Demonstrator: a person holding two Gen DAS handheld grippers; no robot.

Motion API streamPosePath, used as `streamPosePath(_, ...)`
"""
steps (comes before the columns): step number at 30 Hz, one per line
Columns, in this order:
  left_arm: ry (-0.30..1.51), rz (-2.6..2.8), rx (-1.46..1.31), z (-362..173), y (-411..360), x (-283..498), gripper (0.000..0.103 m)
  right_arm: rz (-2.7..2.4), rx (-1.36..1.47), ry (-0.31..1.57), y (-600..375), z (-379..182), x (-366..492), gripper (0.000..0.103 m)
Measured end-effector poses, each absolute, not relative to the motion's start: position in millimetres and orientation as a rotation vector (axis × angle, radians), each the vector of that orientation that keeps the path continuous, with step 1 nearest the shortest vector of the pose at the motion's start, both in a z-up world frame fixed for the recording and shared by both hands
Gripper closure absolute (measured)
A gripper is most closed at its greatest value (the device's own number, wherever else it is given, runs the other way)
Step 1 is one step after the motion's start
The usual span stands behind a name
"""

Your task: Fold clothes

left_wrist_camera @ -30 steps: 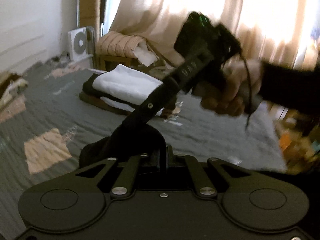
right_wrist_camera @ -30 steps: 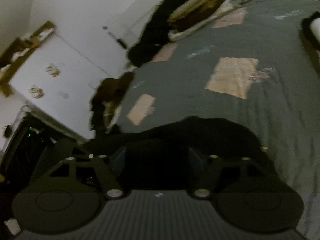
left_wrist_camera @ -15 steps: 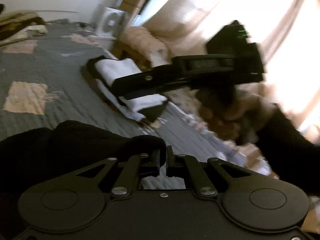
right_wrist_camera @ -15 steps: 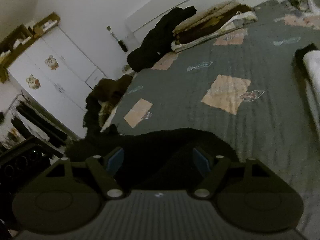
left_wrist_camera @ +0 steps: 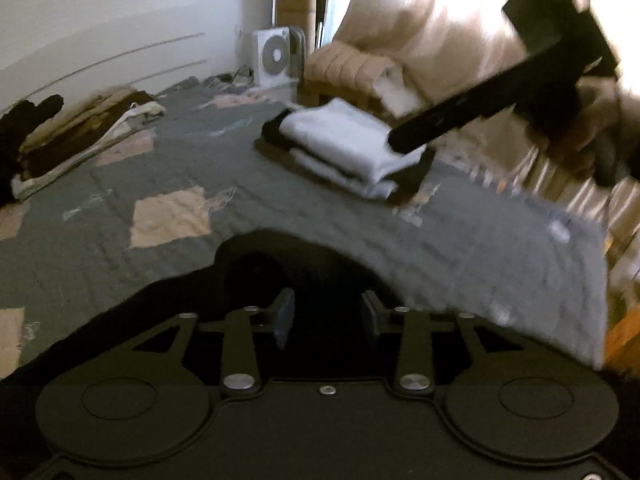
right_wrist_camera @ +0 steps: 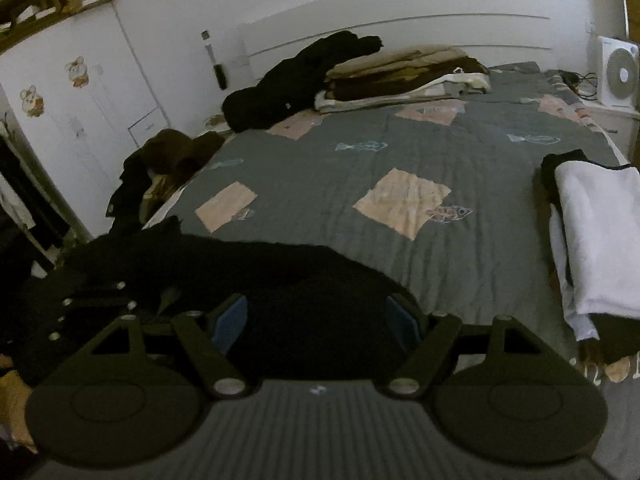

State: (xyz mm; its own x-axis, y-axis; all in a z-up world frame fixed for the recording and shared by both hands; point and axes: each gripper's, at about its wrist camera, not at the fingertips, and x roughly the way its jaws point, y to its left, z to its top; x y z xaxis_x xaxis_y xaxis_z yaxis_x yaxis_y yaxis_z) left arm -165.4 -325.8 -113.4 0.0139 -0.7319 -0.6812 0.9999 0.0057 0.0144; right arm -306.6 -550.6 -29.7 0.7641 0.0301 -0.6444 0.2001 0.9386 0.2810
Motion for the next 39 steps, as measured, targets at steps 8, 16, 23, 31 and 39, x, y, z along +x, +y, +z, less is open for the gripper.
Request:
streamPosePath(8, 0.564, -1.373, 0.524, -124, -299, -145, 0.066, -0.156, 0.242, 0.777, -509, -57, -299, 0.027)
streamPosePath(16, 0.302, -1.525, 0.698, -138, -298, -167, 0.054, -0.185, 0.306, 0.74, -491, -60, -304, 0.027)
streamPosePath(23, 0.248, -1.518, 0.703, -157, -329, -169, 0.053, -0.226, 0.342, 0.709, -483, -55, -317, 0.027)
streamPosePath(31, 0.239, -1.524, 0.723, -185, -360, -170, 0.054, -0.249, 0.365, 0.706, -481, -48, -320, 0.027)
streamPosePath(39, 0.578, -1.623, 0.418, -161, -367, -141, 0.093, -0.264, 0.357, 0.7, -473, -42, -325, 0.027)
